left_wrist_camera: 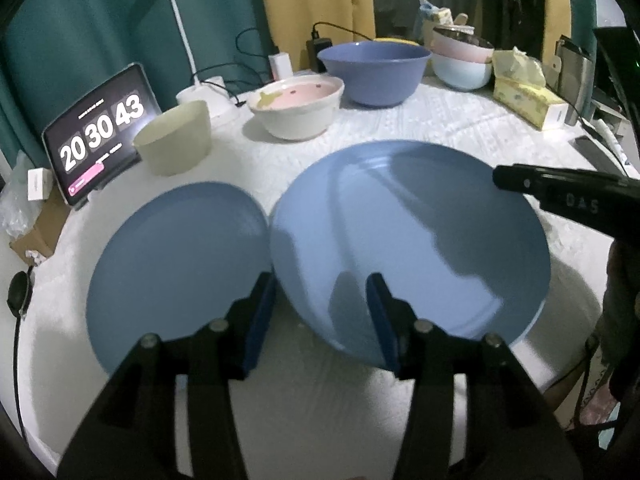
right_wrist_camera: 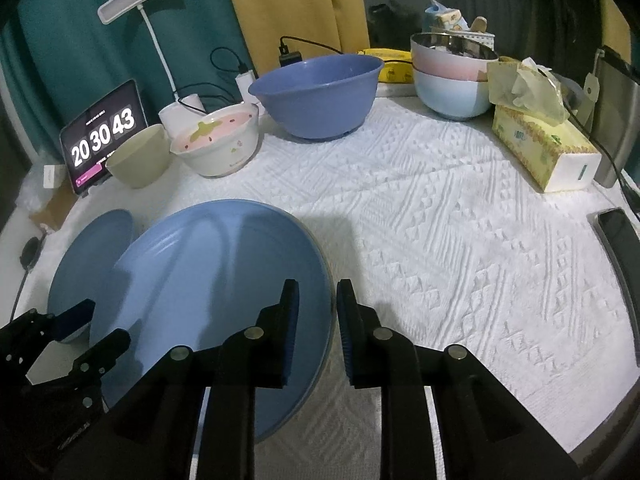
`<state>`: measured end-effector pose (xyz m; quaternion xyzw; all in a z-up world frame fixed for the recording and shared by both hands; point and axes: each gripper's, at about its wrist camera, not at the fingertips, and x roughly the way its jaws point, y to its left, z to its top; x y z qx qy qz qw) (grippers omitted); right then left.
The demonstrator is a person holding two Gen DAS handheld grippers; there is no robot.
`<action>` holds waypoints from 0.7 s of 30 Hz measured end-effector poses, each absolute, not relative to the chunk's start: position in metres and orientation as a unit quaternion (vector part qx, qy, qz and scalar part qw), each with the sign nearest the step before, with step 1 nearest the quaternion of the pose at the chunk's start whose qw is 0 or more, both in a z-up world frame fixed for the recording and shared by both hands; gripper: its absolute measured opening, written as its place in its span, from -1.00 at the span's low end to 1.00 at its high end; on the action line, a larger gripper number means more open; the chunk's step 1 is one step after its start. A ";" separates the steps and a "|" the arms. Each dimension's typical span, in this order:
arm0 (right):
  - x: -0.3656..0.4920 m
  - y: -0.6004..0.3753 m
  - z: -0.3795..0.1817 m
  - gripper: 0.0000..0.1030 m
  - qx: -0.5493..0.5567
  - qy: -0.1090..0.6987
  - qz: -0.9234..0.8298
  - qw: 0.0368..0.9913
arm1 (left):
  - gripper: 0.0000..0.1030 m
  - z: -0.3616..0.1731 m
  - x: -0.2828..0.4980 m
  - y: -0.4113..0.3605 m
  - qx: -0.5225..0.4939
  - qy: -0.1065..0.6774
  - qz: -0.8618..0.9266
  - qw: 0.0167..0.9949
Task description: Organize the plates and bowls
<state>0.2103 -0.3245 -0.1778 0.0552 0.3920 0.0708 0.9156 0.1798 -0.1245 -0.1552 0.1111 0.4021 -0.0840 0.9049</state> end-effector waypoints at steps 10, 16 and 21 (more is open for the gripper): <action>0.204 -0.315 -0.165 -0.59 0.042 0.382 0.067 0.921 | 0.00 -0.144 0.175 -0.111 0.088 0.384 -0.082 0.916; 0.201 -0.302 -0.156 -0.59 0.030 0.377 0.073 0.923 | 0.01 -0.135 0.172 -0.097 0.067 0.369 -0.076 0.924; 0.201 -0.289 -0.151 -0.59 0.019 0.376 0.080 0.923 | 0.02 -0.131 0.172 -0.082 0.053 0.364 -0.068 0.928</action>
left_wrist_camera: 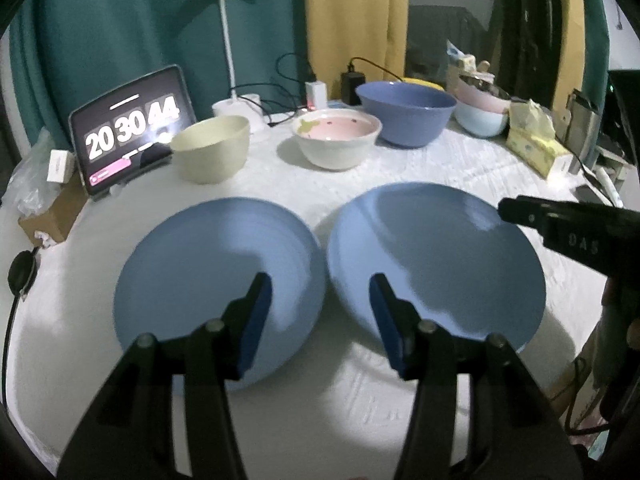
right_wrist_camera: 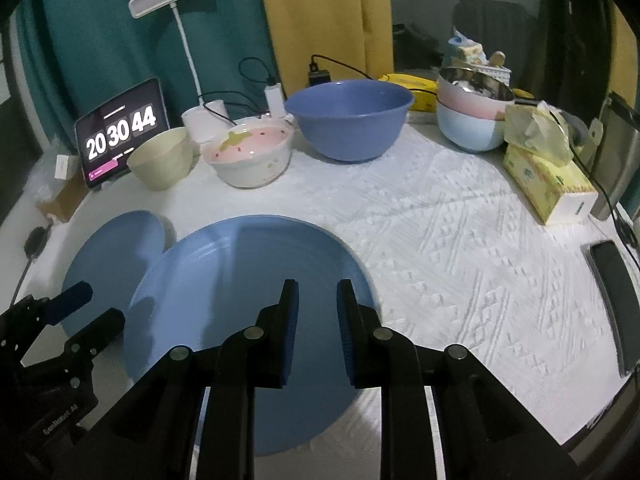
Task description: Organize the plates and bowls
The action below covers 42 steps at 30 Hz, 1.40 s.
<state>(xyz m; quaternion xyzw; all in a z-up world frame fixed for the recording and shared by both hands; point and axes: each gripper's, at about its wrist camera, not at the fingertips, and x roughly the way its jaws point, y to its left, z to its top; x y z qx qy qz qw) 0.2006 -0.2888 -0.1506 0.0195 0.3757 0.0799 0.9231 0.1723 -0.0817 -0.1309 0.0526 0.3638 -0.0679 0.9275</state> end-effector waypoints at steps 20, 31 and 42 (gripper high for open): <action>0.213 -0.217 -0.142 -0.59 -0.025 0.378 0.121 0.917 | 0.02 -0.125 0.176 -0.012 0.000 0.354 -0.039 0.934; 0.227 -0.179 -0.142 -0.59 -0.044 0.383 0.143 0.911 | 0.02 -0.127 0.182 0.029 -0.016 0.353 -0.003 0.936; 0.241 -0.146 -0.147 -0.59 -0.058 0.393 0.166 0.903 | 0.02 -0.136 0.190 0.063 -0.026 0.363 0.035 0.931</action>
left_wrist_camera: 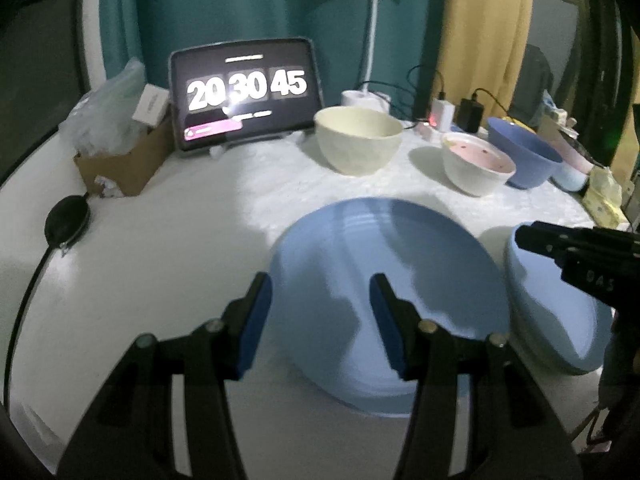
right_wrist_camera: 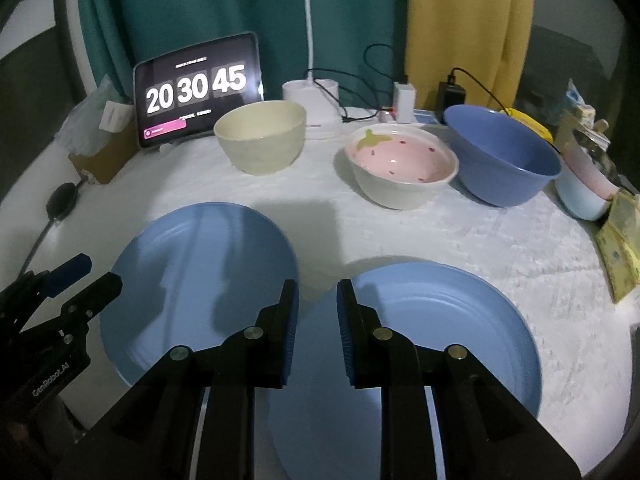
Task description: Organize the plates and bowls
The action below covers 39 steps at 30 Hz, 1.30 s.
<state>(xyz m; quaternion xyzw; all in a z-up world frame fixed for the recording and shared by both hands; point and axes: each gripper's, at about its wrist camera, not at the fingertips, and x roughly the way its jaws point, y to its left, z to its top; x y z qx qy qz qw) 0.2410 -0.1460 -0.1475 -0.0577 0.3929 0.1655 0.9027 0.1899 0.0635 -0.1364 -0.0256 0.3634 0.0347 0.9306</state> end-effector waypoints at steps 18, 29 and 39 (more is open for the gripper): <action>0.270 -0.116 -0.160 -0.59 -0.070 0.410 0.183 0.891 | 0.02 -0.152 0.209 0.086 -0.035 0.387 0.063 0.919; 0.288 -0.106 -0.168 -0.38 -0.069 0.426 0.187 0.882 | 0.02 -0.164 0.223 0.091 -0.041 0.406 0.056 0.911; 0.299 -0.102 -0.179 -0.28 -0.067 0.460 0.174 0.868 | 0.02 -0.174 0.233 0.085 -0.042 0.422 0.032 0.905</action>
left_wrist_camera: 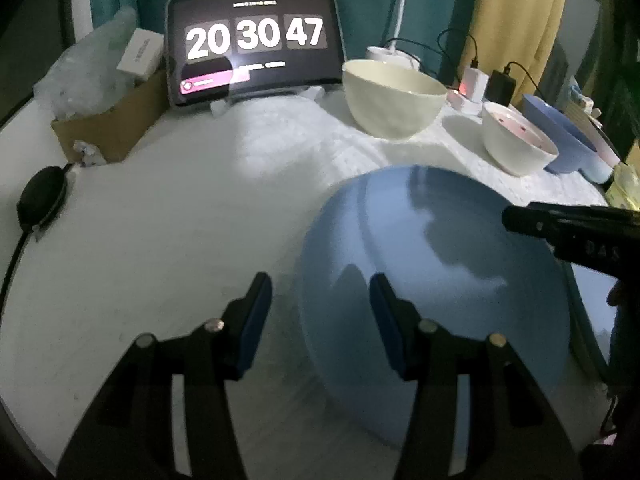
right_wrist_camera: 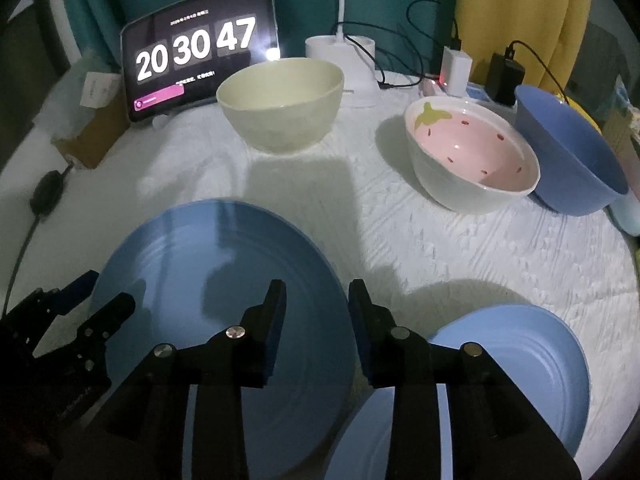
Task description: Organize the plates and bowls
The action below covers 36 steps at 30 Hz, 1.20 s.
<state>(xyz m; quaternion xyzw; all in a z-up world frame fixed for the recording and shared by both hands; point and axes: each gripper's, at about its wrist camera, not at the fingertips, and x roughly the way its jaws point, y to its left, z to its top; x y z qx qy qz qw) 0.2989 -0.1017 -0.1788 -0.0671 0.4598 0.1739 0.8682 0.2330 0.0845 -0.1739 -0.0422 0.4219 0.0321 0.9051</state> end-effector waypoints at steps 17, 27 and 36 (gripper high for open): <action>0.300 -0.093 -0.195 -0.60 -0.095 0.487 0.175 0.851 | -0.06 -0.179 0.232 0.084 -0.042 0.423 0.030 0.905; 0.290 -0.092 -0.184 -0.61 -0.090 0.469 0.183 0.859 | -0.07 -0.170 0.223 0.087 -0.040 0.411 0.035 0.910; 0.279 -0.090 -0.172 -0.61 -0.089 0.454 0.190 0.866 | -0.08 -0.158 0.213 0.090 -0.040 0.397 0.040 0.916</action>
